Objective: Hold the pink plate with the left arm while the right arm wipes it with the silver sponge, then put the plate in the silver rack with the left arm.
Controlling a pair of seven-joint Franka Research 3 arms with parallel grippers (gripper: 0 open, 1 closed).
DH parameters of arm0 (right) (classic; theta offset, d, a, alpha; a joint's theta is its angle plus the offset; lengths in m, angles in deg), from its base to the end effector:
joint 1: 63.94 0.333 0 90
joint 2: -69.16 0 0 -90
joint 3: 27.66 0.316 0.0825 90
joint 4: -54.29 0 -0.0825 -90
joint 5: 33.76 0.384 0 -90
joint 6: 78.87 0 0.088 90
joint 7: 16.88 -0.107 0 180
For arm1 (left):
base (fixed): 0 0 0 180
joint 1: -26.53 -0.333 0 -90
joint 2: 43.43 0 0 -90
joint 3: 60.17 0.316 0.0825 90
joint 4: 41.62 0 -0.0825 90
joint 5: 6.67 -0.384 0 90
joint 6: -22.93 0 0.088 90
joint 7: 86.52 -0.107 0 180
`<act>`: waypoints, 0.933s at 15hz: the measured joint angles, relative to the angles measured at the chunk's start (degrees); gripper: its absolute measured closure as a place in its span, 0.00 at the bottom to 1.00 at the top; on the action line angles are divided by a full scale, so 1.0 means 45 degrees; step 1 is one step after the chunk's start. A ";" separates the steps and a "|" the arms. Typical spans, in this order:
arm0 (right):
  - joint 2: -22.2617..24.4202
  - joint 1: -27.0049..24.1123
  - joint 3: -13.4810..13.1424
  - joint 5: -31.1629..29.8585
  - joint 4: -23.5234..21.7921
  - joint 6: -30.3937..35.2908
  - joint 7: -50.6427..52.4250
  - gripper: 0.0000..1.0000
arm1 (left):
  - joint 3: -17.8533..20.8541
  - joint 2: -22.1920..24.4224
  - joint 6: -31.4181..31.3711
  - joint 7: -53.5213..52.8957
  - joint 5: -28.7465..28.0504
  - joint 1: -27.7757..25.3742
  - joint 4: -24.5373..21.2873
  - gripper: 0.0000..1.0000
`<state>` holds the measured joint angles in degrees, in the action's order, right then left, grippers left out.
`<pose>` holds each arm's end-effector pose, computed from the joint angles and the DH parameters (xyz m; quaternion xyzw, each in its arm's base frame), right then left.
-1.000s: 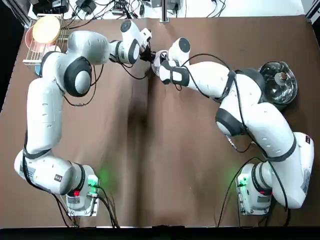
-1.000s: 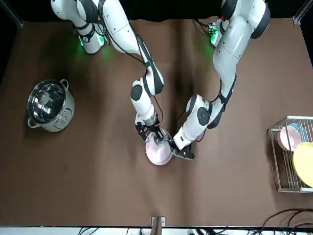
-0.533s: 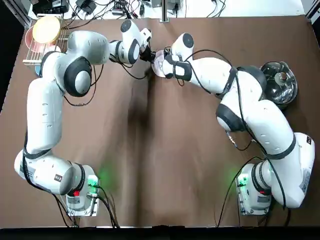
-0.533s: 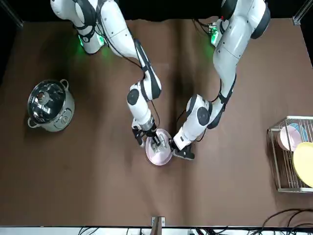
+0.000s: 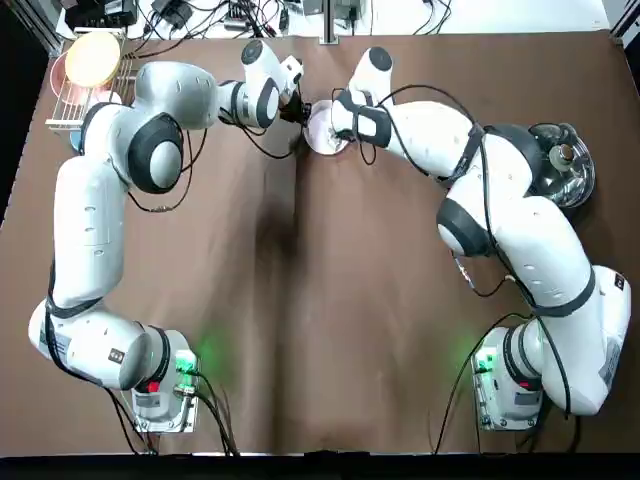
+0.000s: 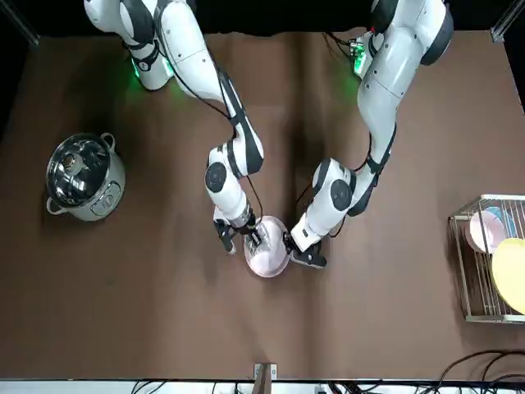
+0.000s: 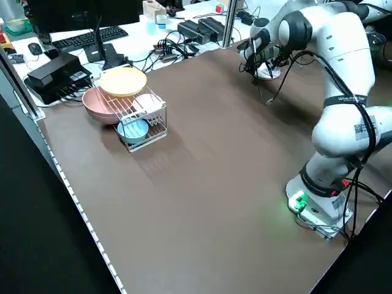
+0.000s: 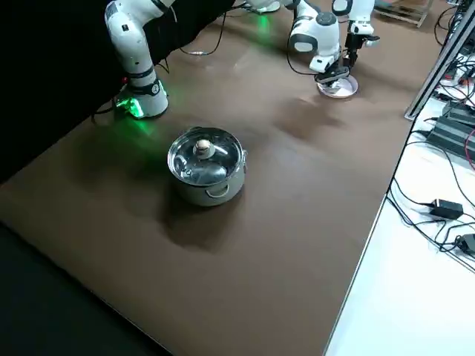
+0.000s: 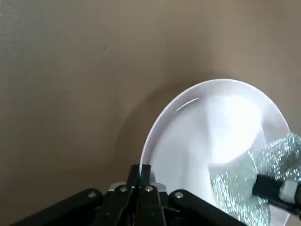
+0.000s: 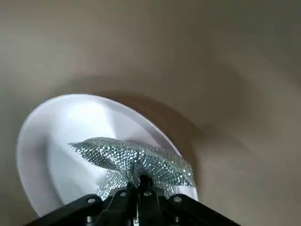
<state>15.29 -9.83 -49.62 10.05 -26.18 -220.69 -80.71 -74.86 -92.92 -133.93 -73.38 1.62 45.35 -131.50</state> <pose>0.5954 0.4472 0.1829 -0.8816 0.4435 0.0147 0.1607 0.6252 -0.3679 0.1758 0.9776 -0.0548 0.0955 0.1795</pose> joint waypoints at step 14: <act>0.0941 -0.3444 -0.0029 0.0016 0.2282 0.8660 0.1268 0.98 | 0.0009 0.0010 -0.0005 0.0468 -0.0649 -0.0007 -0.0001 0.97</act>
<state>19.53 -25.33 -49.75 10.12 -15.91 -181.72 -75.00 -74.82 -92.88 -133.95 -71.27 -1.30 45.32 -131.50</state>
